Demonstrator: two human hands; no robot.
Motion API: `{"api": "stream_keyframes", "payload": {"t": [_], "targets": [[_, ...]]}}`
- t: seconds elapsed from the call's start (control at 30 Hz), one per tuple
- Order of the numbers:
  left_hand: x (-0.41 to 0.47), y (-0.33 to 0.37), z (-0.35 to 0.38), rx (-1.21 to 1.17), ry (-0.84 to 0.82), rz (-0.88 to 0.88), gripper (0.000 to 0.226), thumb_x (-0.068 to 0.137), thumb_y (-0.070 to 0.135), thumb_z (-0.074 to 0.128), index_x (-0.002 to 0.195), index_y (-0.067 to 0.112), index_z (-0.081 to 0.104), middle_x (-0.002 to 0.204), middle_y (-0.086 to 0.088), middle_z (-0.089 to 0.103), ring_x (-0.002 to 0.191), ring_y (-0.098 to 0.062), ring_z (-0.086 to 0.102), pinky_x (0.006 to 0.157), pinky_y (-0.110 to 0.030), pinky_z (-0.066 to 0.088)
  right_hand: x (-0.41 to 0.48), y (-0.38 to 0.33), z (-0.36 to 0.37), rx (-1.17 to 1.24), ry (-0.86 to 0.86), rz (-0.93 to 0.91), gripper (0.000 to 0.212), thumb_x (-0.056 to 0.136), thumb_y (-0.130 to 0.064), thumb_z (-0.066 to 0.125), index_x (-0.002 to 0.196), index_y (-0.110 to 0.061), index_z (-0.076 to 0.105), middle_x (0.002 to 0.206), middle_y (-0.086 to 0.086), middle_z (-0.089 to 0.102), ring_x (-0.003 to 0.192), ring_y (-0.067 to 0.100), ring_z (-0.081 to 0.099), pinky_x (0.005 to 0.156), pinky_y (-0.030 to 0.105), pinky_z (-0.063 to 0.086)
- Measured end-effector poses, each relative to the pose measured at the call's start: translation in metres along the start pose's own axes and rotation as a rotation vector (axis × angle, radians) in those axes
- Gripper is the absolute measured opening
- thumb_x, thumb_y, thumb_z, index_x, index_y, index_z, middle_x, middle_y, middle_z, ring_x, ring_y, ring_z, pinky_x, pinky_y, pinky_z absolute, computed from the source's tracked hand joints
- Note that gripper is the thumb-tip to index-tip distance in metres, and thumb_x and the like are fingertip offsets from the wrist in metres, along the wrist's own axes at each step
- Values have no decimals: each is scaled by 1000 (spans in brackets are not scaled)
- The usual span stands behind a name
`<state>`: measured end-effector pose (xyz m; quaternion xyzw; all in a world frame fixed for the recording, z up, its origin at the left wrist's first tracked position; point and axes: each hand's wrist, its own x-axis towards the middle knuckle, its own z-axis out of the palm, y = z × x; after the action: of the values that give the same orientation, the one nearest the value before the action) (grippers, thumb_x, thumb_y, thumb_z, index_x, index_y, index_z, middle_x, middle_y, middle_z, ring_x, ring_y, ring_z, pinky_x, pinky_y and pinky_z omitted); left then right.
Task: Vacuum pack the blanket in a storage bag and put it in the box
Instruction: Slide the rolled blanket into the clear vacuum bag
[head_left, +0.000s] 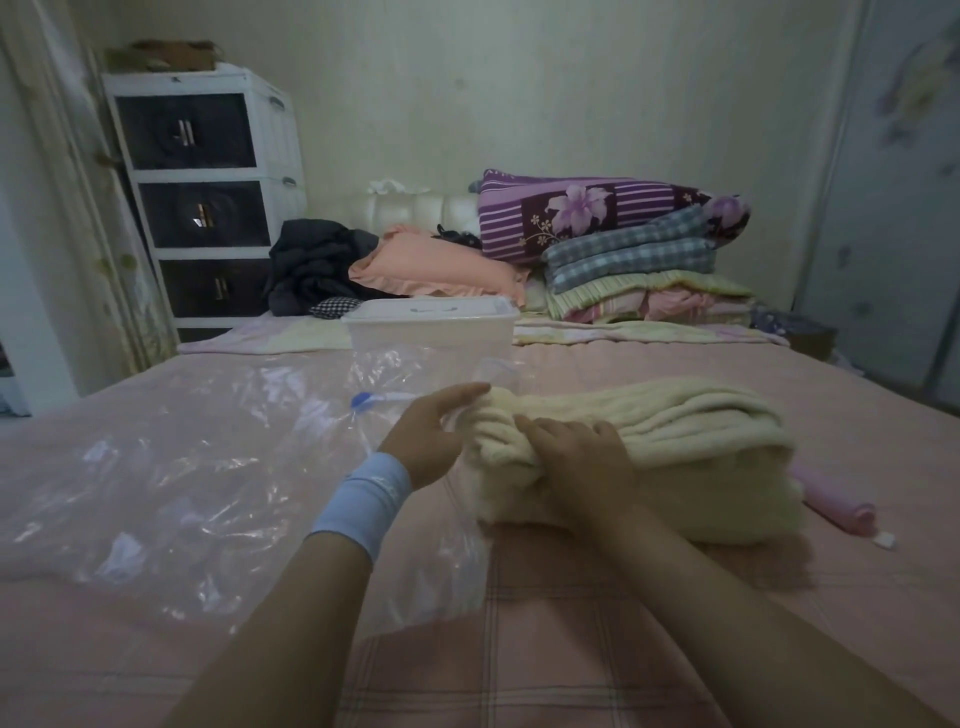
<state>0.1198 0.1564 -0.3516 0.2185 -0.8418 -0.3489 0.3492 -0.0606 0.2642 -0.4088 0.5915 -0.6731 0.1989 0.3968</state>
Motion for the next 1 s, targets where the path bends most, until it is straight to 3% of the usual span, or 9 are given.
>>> {"api": "stream_keyframes", "payload": {"t": [0.1,0.23,0.33,0.43,0.53,0.67,0.73,0.87,1.0], "targets": [[-3,6,-6,24,-24,64,84,69,-16,40,135,36,48,142,4,49,129,-8,45,103,-12,37,28,-3,2,-72,56,147,55,66,-32,75,120,-23,69,94,-1,73,65,29,67,63,38,47],[-5,19,-7,8,15,131,83,71,-16,39,135,36,46,139,6,49,119,-5,50,74,-12,48,37,-23,12,-215,124,104,33,81,-22,56,110,-22,70,84,-1,70,61,26,62,63,39,46],[-3,16,-1,0,-9,71,78,73,-5,45,134,44,44,135,8,54,118,10,48,81,-28,54,15,-48,28,-116,-149,-135,51,73,-26,56,123,-16,58,97,5,69,78,29,61,74,43,47],[-1,5,6,235,-47,-36,78,75,25,56,144,48,28,129,13,59,125,-13,44,103,-39,42,5,-42,27,157,-273,-141,73,66,-25,74,134,-12,52,117,6,64,96,29,60,83,42,47],[3,-5,12,441,-74,-122,80,79,39,51,153,28,22,148,6,42,140,-25,25,117,-42,22,1,-16,12,311,-289,-69,100,66,-40,88,147,-4,40,143,16,53,124,35,57,103,41,46],[9,-10,21,599,-195,-112,53,100,31,39,152,23,28,161,-8,16,149,-28,9,121,-38,6,-4,27,-21,-153,-480,-10,133,64,-70,75,157,-5,4,166,22,5,153,40,7,115,65,19],[11,-9,28,613,-202,-108,50,103,32,35,152,30,28,162,-7,14,149,-28,8,120,-39,7,-16,45,-30,-221,-569,113,128,75,-58,71,156,-18,-20,165,19,-16,151,41,-16,117,68,3],[15,-4,37,624,-158,-98,47,101,41,22,147,43,34,162,9,11,150,-26,3,119,-47,0,-31,43,-32,-301,-642,147,124,49,-44,86,156,-16,31,142,29,49,125,46,51,98,60,39],[15,2,42,508,-157,-31,44,105,30,23,146,36,36,159,11,21,150,-16,7,120,-43,-5,-26,48,-24,-247,-482,90,94,37,-60,85,119,-18,68,91,11,70,80,32,64,74,47,47]]}}
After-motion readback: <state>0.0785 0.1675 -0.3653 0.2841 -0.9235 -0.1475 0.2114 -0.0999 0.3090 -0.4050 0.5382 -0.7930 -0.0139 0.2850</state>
